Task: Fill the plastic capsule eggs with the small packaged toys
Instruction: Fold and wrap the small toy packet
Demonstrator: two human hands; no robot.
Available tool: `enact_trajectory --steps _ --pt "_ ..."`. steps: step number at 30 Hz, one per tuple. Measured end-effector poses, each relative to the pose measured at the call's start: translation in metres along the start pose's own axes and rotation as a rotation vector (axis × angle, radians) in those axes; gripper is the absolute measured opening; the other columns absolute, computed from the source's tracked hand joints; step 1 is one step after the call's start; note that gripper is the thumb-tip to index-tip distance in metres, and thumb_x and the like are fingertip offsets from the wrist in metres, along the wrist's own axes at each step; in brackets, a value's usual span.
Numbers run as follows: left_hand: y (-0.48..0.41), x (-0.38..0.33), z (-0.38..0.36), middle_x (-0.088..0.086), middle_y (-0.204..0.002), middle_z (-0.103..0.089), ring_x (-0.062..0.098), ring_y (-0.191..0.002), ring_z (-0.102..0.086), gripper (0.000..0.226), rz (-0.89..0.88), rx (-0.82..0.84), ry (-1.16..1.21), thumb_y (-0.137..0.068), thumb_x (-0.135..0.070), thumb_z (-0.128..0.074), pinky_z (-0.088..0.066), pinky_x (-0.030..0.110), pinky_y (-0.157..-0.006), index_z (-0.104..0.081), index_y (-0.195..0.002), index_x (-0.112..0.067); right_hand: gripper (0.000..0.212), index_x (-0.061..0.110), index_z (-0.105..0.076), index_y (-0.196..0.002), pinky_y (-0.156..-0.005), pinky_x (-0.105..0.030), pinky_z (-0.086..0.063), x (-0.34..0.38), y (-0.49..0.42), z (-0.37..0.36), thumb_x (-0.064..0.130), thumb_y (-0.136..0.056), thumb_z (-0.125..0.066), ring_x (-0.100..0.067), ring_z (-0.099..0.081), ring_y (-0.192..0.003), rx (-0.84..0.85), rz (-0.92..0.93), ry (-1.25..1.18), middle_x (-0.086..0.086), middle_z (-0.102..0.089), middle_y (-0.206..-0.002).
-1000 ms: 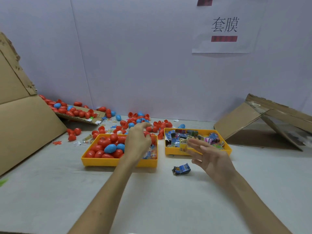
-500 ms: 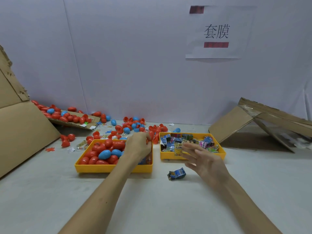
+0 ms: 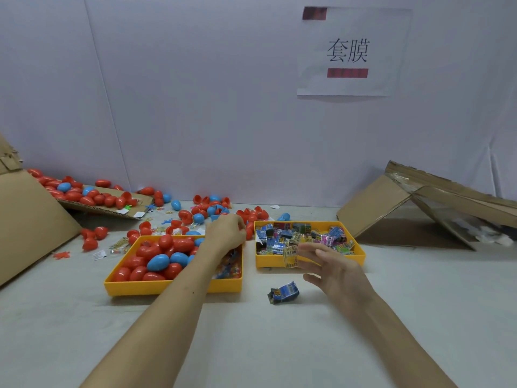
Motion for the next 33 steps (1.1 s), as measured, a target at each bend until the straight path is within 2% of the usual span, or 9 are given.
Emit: enact_trajectory --steps 2,5,7,10,13,15,19,22,33 --pt "-0.001 -0.003 -0.001 0.0 -0.098 -0.073 0.015 -0.082 -0.058 0.018 0.031 0.01 -0.001 -0.093 -0.025 -0.059 -0.042 0.027 -0.066 -0.073 -0.101 -0.019 0.03 0.023 -0.079 -0.105 -0.082 -0.033 -0.047 0.0 0.0 0.0 0.029 -0.078 -0.066 -0.015 -0.07 -0.099 0.009 0.005 0.001 0.0 -0.074 -0.115" --pt "-0.001 -0.008 -0.007 0.0 -0.1 -0.068 0.022 -0.096 -0.062 0.017 0.056 0.094 0.016 -0.085 -0.021 -0.063 -0.051 0.04 -0.089 -0.066 -0.101 -0.02 0.027 0.023 -0.08 -0.101 -0.08 -0.032 -0.048 0.0 0.0 -0.001 0.027 -0.078 -0.066 -0.013 -0.071 -0.093 0.01 0.003 -0.005 0.0 -0.074 -0.111" --pt "0.001 -0.012 -0.014 0.002 -0.103 -0.066 0.025 -0.102 -0.06 0.021 0.086 0.105 0.02 -0.084 -0.013 -0.064 -0.045 0.047 -0.101 -0.061 -0.104 -0.02 0.026 0.023 -0.081 -0.099 -0.079 -0.031 -0.048 0.0 0.0 -0.001 0.027 -0.078 -0.067 -0.013 -0.071 -0.091 0.005 0.001 -0.002 0.001 -0.075 -0.109" --pt "0.004 -0.016 -0.019 0.005 -0.107 -0.065 0.028 -0.107 -0.06 0.022 0.127 0.0 0.033 -0.088 -0.01 -0.063 -0.034 0.05 -0.107 -0.059 -0.108 -0.017 0.028 0.023 -0.081 -0.098 -0.079 -0.032 -0.048 0.001 0.0 -0.001 0.029 -0.081 -0.06 -0.013 -0.071 -0.09 -0.017 -0.001 -0.021 0.0 -0.075 -0.109" --pt "0.012 -0.025 -0.005 0.005 -0.112 -0.064 0.027 -0.108 -0.06 0.025 0.059 -0.243 0.134 -0.094 -0.014 -0.058 -0.039 0.048 -0.104 -0.064 -0.119 -0.016 0.03 0.023 -0.081 -0.099 -0.077 -0.031 -0.048 0.003 0.0 0.001 0.029 -0.08 -0.059 -0.013 -0.071 -0.088 -0.052 0.006 -0.064 0.0 -0.075 -0.11" --pt "0.026 -0.034 0.011 0.003 -0.108 -0.068 0.02 -0.1 -0.063 0.023 -0.025 -0.38 0.404 -0.097 -0.015 -0.058 -0.052 0.038 -0.092 -0.07 -0.116 -0.016 0.032 0.024 -0.081 -0.102 -0.078 -0.031 -0.048 0.006 -0.001 0.002 0.03 -0.079 -0.06 -0.014 -0.072 -0.09 -0.059 0.021 -0.088 0.0 -0.074 -0.112" --pt "0.074 -0.044 0.015 0.001 -0.103 -0.075 0.017 -0.094 -0.072 0.018 0.012 -0.208 1.134 -0.1 -0.017 -0.059 -0.059 0.027 -0.076 -0.074 -0.111 -0.019 0.033 0.021 -0.08 -0.106 -0.084 -0.034 -0.045 0.011 0.0 0.001 0.028 -0.081 -0.058 -0.02 -0.071 -0.097 -0.047 0.072 -0.136 -0.003 -0.073 -0.114" --pt "0.106 -0.049 0.009 0.002 -0.103 -0.076 0.018 -0.095 -0.073 0.022 0.079 -0.048 1.451 -0.101 -0.014 -0.056 -0.057 0.024 -0.073 -0.076 -0.105 -0.023 0.033 0.018 -0.079 -0.106 -0.081 -0.034 -0.045 0.012 0.001 0.001 0.026 -0.082 -0.057 -0.021 -0.071 -0.094 -0.056 0.094 -0.167 -0.004 -0.073 -0.11" --pt "0.119 -0.058 0.007 -0.009 -0.097 -0.076 0.016 -0.088 -0.074 0.023 0.061 0.058 1.403 -0.103 -0.015 -0.056 -0.057 0.023 -0.072 -0.075 -0.106 -0.026 0.033 0.02 -0.079 -0.108 -0.086 -0.034 -0.049 0.013 0.003 -0.001 0.027 -0.086 -0.055 -0.024 -0.07 -0.104 -0.056 0.133 -0.096 -0.005 -0.072 -0.115"
Point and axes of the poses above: each hand's wrist, its own y-axis away from the middle knuckle, its own z-axis out of the back of the hand, x = y × z, the point moved 3 cm from there along -y, towards the middle knuckle
